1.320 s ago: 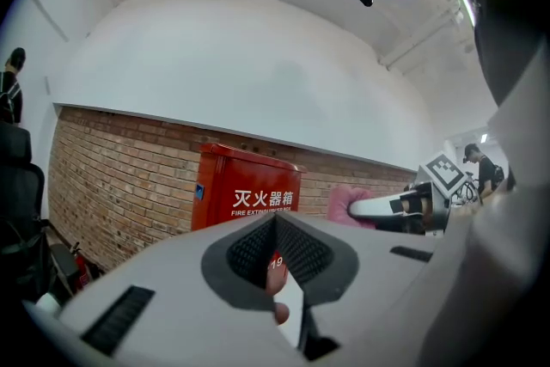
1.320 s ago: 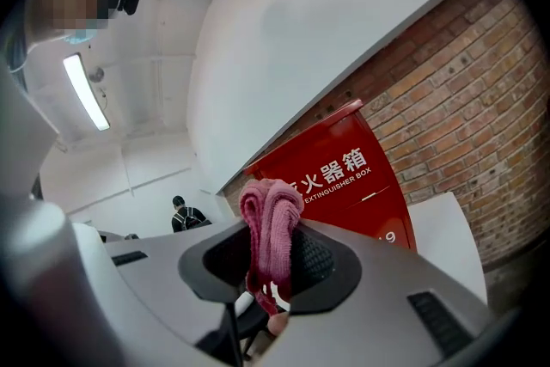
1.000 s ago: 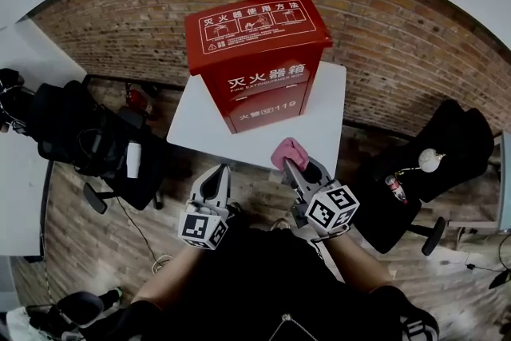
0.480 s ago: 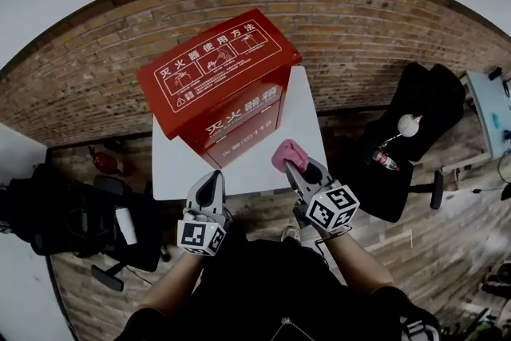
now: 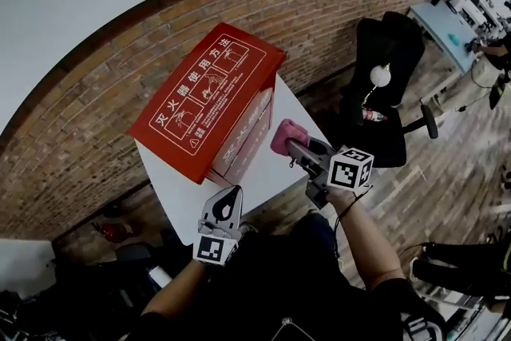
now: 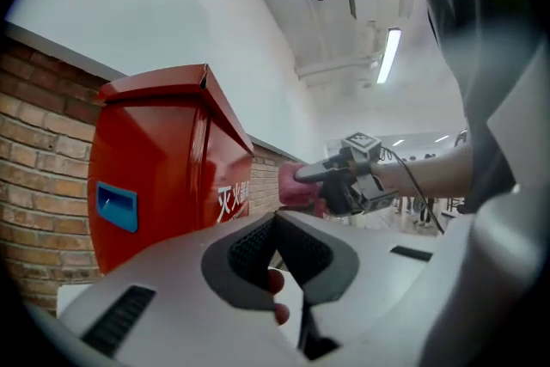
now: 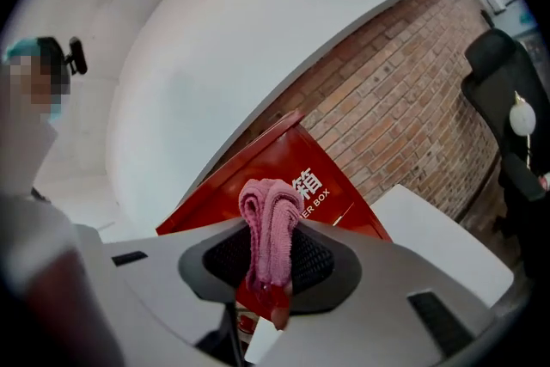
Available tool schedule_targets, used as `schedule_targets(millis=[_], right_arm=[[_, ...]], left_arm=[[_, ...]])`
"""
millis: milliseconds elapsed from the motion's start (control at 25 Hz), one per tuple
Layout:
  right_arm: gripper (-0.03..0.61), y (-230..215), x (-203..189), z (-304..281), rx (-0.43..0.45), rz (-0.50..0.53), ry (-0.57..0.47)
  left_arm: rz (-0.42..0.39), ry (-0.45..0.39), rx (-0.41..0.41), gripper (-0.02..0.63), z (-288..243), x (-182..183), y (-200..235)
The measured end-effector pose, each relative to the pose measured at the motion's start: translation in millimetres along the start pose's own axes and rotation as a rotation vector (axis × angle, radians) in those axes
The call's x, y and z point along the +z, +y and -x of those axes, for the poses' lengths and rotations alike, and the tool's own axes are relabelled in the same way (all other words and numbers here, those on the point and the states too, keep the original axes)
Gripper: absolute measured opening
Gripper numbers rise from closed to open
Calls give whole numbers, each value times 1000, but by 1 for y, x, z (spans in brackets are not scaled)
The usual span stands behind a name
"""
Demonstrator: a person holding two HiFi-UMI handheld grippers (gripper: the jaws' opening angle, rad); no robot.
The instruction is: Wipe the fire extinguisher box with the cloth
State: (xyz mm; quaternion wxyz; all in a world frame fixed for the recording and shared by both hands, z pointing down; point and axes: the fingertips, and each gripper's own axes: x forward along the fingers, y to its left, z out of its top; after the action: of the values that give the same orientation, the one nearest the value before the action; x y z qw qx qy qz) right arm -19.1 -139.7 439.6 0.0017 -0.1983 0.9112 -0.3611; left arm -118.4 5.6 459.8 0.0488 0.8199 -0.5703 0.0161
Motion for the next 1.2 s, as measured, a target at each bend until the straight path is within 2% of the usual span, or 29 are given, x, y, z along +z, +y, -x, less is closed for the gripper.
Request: schedule_targets(millis=[120, 240, 400, 520, 640, 960, 1200], right_arm=[[109, -3, 18, -1, 23, -109, -31], [109, -1, 43, -2, 81, -199, -65], [109, -21, 66, -11, 81, -343, -76], [109, -25, 79, -27, 135, -443, -52], [107, -31, 89, -44, 184, -531, -45], [107, -46, 98, -70, 250, -633, 36], [106, -49, 106, -74, 312, -688, 34]], left_arm=[[-9, -4, -70, 28, 3, 2, 2], [-17, -19, -91, 28, 5, 6, 3], [-9, -45, -75, 28, 7, 14, 3], [-19, -30, -62, 28, 9, 14, 3], [1, -35, -1, 28, 9, 16, 16], [4, -39, 64, 28, 8, 16, 18], [-2, -26, 126, 28, 11, 14, 32]])
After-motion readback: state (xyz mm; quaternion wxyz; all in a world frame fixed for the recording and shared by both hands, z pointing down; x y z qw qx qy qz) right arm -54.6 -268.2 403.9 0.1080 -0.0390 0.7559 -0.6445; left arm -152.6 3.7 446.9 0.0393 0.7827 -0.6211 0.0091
